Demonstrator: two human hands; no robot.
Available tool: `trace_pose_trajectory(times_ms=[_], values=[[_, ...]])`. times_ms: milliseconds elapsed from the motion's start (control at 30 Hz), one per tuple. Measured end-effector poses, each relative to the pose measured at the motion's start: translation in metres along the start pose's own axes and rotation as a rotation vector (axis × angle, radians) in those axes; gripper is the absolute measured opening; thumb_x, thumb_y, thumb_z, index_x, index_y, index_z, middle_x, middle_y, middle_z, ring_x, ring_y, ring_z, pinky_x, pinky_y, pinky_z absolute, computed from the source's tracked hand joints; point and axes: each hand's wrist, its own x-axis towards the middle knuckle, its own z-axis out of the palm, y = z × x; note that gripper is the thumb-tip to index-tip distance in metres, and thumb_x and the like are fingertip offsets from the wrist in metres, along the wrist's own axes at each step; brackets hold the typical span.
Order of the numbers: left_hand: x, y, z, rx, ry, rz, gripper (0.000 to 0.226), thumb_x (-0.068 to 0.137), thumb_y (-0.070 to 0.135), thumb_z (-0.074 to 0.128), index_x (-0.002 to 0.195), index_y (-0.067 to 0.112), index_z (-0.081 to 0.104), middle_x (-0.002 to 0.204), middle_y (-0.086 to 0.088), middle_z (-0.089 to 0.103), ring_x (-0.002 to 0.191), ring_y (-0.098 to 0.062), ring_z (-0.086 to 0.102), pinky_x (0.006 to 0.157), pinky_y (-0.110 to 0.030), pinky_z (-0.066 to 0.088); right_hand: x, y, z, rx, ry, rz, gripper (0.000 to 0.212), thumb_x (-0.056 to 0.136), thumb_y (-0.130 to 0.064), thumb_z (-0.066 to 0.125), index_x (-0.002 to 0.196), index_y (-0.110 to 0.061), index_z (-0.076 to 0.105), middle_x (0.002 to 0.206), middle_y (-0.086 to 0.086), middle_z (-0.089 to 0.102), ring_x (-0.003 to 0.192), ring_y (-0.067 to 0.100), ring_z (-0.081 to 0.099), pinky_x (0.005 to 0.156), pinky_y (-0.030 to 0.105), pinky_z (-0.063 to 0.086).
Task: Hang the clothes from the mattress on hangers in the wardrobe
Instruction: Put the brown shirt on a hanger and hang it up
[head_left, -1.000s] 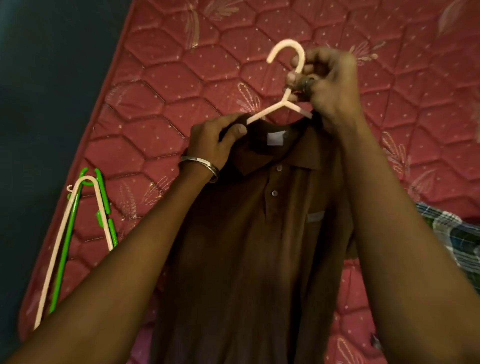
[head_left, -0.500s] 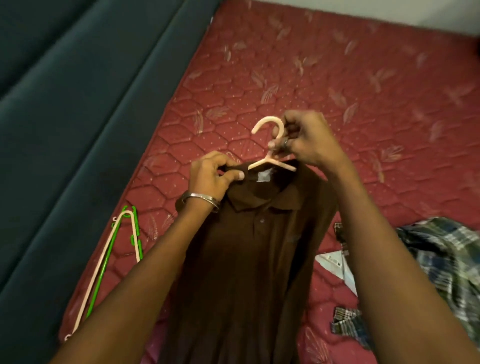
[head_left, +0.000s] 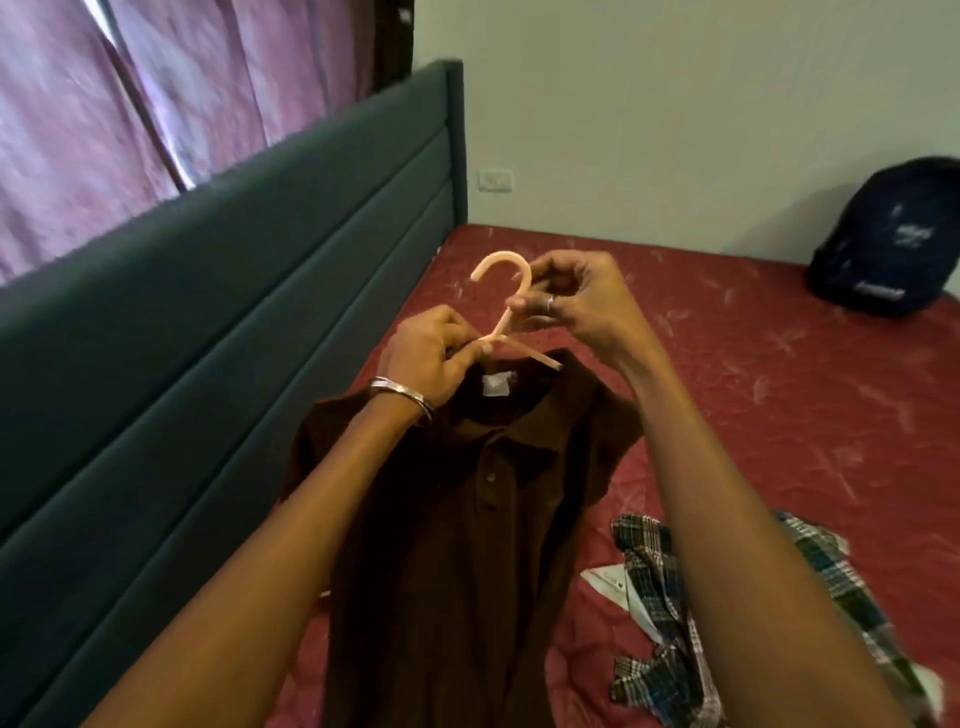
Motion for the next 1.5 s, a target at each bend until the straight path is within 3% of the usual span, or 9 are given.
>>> trace_pose_trajectory(times_ms=[133, 233, 300, 367, 633, 800, 867, 1133, 1500], values=[[-0.003, 0.026, -0.041, -0.001, 0.158, 0.005, 0.029, 0.075, 0.039, 0.067, 0.087, 0.013, 0.077, 0.096, 0.007, 0.064, 0.078, -0.015, 0.062, 0.07, -0.036, 0.053, -0.034, -0.006, -0.043, -0.4, -0.113, 0.123, 0.055, 0.066, 0.0, 0.083, 0.115, -0.012, 0.063, 0.102, 0.007, 0.07, 0.095, 0.017, 0.067, 0.088, 0.037, 0.055], [-0.011, 0.045, -0.083, -0.052, 0.236, 0.063, 0.023, 0.074, 0.032, 0.072, 0.085, 0.013, 0.077, 0.097, 0.013, 0.059, 0.077, -0.016, 0.062, 0.07, -0.036, 0.054, -0.072, -0.006, -0.054, -0.834, -0.111, 0.158, 0.036, 0.073, -0.017, 0.082, 0.106, -0.013, 0.069, 0.099, 0.0, 0.068, 0.097, 0.016, 0.061, 0.08, 0.029, 0.047], [-0.011, 0.052, -0.103, -0.055, 0.286, 0.059, 0.018, 0.073, 0.028, 0.075, 0.084, 0.014, 0.077, 0.096, 0.015, 0.058, 0.077, -0.015, 0.061, 0.071, -0.04, 0.053, -0.087, -0.011, -0.048, -0.821, 0.011, 0.068, 0.009, 0.083, -0.017, 0.074, 0.078, -0.016, 0.066, 0.075, -0.001, 0.064, 0.077, 0.017, 0.059, 0.064, 0.025, 0.04], [-0.018, 0.057, -0.122, -0.051, 0.328, 0.061, 0.016, 0.073, 0.029, 0.075, 0.083, 0.017, 0.077, 0.094, 0.015, 0.058, 0.079, -0.012, 0.06, 0.073, -0.046, 0.052, -0.098, -0.022, -0.041, -0.754, 0.055, -0.02, 0.032, 0.088, -0.017, 0.068, 0.062, -0.028, 0.052, 0.059, -0.01, 0.051, 0.06, 0.009, 0.048, 0.054, 0.022, 0.033], [-0.05, 0.084, -0.194, -0.054, 0.405, 0.074, 0.019, 0.078, 0.029, 0.072, 0.089, 0.014, 0.076, 0.1, 0.002, 0.063, 0.091, -0.013, 0.06, 0.08, -0.024, 0.048, -0.146, -0.068, -0.034, -0.747, 0.073, -0.058, 0.038, 0.097, -0.024, 0.054, 0.059, -0.02, 0.047, 0.055, -0.007, 0.044, 0.048, 0.003, 0.039, 0.052, 0.03, 0.031], [-0.064, 0.101, -0.204, -0.095, 0.363, 0.072, 0.016, 0.08, 0.033, 0.07, 0.088, 0.021, 0.075, 0.083, 0.009, 0.067, 0.08, -0.008, 0.061, 0.075, -0.029, 0.052, -0.161, -0.099, -0.008, -0.656, 0.108, -0.152, 0.011, 0.093, -0.019, 0.061, 0.099, -0.026, 0.066, 0.089, -0.014, 0.063, 0.08, -0.008, 0.058, 0.071, 0.016, 0.045], [-0.072, 0.104, -0.206, -0.126, 0.333, 0.052, 0.014, 0.08, 0.034, 0.07, 0.088, 0.023, 0.074, 0.083, 0.009, 0.066, 0.08, -0.008, 0.06, 0.076, -0.029, 0.052, -0.164, -0.115, 0.004, -0.548, 0.105, -0.187, 0.033, 0.089, -0.017, 0.067, 0.121, -0.017, 0.061, 0.106, -0.007, 0.065, 0.097, 0.0, 0.061, 0.085, 0.012, 0.047], [-0.094, 0.117, -0.202, -0.148, 0.218, 0.047, 0.009, 0.083, 0.028, 0.07, 0.085, 0.021, 0.073, 0.076, 0.012, 0.063, 0.069, -0.004, 0.061, 0.071, -0.023, 0.051, -0.155, -0.148, 0.052, -0.697, 0.119, -0.245, 0.018, 0.096, -0.018, 0.055, 0.09, -0.009, 0.068, 0.079, 0.002, 0.062, 0.072, 0.015, 0.052, 0.063, 0.027, 0.038], [-0.089, 0.113, -0.197, -0.091, 0.298, -0.024, 0.014, 0.083, 0.04, 0.066, 0.084, 0.029, 0.074, 0.081, 0.008, 0.068, 0.077, -0.011, 0.061, 0.073, -0.032, 0.053, -0.162, -0.132, 0.03, -0.655, 0.109, -0.217, 0.024, 0.094, -0.028, 0.06, 0.113, -0.013, 0.063, 0.102, -0.002, 0.064, 0.09, 0.012, 0.058, 0.071, 0.017, 0.042]])
